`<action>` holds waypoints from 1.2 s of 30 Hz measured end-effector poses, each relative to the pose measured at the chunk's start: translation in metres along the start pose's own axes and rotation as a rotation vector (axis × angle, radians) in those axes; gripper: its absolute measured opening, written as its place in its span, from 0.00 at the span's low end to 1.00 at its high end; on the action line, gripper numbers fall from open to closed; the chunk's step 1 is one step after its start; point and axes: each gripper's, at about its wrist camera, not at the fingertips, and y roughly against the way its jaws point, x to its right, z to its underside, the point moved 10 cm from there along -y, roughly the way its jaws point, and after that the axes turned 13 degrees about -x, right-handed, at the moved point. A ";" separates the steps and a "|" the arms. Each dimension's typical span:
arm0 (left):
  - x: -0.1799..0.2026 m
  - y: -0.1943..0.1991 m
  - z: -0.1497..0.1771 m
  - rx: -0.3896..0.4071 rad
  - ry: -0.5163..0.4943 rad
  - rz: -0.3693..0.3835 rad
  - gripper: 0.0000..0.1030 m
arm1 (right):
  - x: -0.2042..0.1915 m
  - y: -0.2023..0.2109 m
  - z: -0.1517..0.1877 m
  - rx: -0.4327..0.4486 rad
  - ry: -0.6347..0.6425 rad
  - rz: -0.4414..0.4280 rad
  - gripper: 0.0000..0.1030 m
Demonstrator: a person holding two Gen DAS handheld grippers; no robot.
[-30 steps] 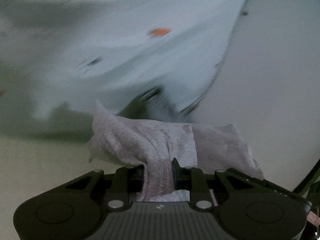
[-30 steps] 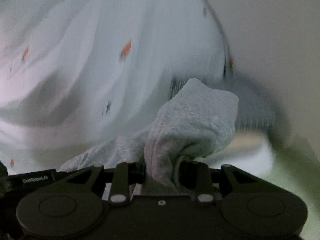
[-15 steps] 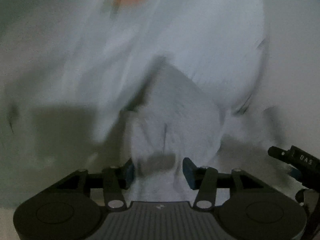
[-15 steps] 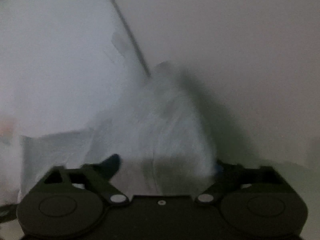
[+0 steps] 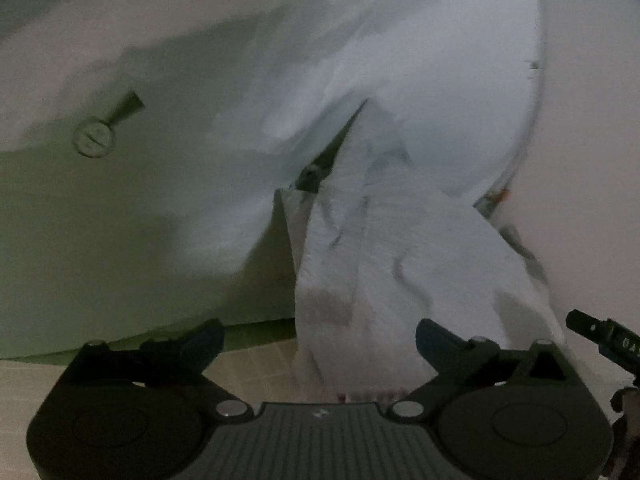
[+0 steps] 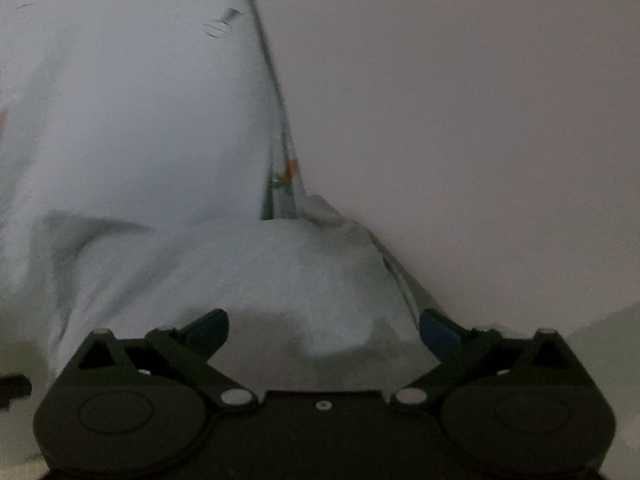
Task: Fold clothes
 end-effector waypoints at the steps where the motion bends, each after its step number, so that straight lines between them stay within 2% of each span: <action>1: 0.003 0.010 0.005 0.009 -0.011 0.003 0.98 | -0.002 0.012 0.006 0.002 0.013 -0.006 1.00; 5: 0.016 0.049 0.026 0.040 -0.064 0.013 1.00 | -0.009 0.060 0.039 -0.003 0.045 -0.027 1.00; 8: 0.022 0.073 0.052 0.040 -0.101 0.011 1.00 | -0.015 0.091 0.072 -0.040 0.050 -0.041 1.00; 17: 0.006 0.119 0.144 -0.067 -0.126 0.014 1.00 | -0.030 0.163 0.181 -0.174 0.071 -0.006 0.99; 21: 0.005 0.132 0.176 -0.100 -0.162 0.010 1.00 | -0.034 0.191 0.216 -0.204 0.095 -0.005 0.99; 25: 0.007 0.139 0.192 -0.119 -0.182 -0.001 1.00 | -0.034 0.207 0.228 -0.211 0.104 -0.004 0.99; 36: 0.019 0.161 0.205 -0.082 -0.266 0.007 1.00 | -0.027 0.232 0.237 -0.190 0.084 0.019 0.99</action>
